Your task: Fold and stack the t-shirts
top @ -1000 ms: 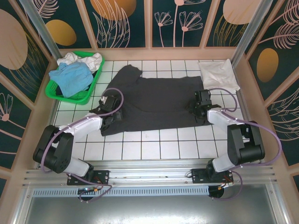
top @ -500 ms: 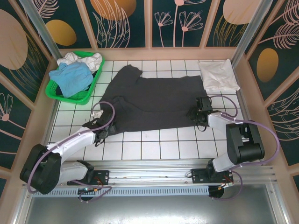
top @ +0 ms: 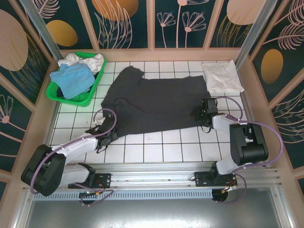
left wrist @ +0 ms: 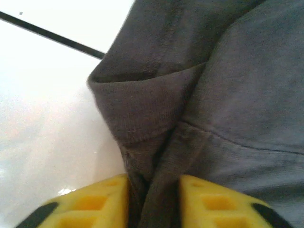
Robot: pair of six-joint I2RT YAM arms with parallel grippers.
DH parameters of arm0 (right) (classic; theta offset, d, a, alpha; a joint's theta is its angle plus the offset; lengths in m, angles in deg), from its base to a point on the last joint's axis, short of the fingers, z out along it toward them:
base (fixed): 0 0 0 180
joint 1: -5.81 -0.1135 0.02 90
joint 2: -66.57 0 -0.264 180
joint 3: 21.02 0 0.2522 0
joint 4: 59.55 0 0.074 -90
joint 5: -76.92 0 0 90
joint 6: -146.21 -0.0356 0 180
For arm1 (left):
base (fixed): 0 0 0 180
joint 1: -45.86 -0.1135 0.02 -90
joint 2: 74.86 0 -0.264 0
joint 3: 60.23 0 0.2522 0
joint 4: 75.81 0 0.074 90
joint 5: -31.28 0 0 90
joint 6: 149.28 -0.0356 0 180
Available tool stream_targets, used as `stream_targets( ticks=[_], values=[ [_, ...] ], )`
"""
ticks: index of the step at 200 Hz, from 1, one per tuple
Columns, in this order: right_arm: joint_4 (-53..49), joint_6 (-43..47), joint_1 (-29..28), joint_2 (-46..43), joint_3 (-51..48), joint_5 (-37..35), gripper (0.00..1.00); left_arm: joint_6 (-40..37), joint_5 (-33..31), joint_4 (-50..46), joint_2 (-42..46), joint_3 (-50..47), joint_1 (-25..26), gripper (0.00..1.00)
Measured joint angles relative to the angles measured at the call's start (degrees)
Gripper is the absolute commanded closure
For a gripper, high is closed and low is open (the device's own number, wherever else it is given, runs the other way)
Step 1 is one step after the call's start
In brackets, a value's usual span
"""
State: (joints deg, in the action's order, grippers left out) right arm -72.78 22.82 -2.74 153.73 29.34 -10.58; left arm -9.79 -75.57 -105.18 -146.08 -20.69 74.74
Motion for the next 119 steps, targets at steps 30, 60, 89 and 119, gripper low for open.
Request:
stream_targets(
  ticks=[30, 60, 89, 119],
  values=[
    [1.4, 0.0, 0.4, 0.0, -0.5, 0.5, 0.46, 0.5, -1.4, -0.7, 0.5, 0.2, 0.1, 1.0],
    [2.2, 0.0, 0.9, 0.0, -0.9, 1.1, 0.46, 0.5, -3.0, -3.0, 1.8, 1.2, 0.1, 1.0],
    [2.9, 0.1, 2.2, -0.3, -1.5, 3.3, 0.46, 0.5, -6.2, -6.9, 2.7, 4.1, 0.1, 1.0],
    [1.5, 0.1, 2.0, -2.1, -2.2, 5.3, 0.46, 0.5, -8.4, -9.0, 2.0, 5.7, 0.1, 1.0]
  ],
)
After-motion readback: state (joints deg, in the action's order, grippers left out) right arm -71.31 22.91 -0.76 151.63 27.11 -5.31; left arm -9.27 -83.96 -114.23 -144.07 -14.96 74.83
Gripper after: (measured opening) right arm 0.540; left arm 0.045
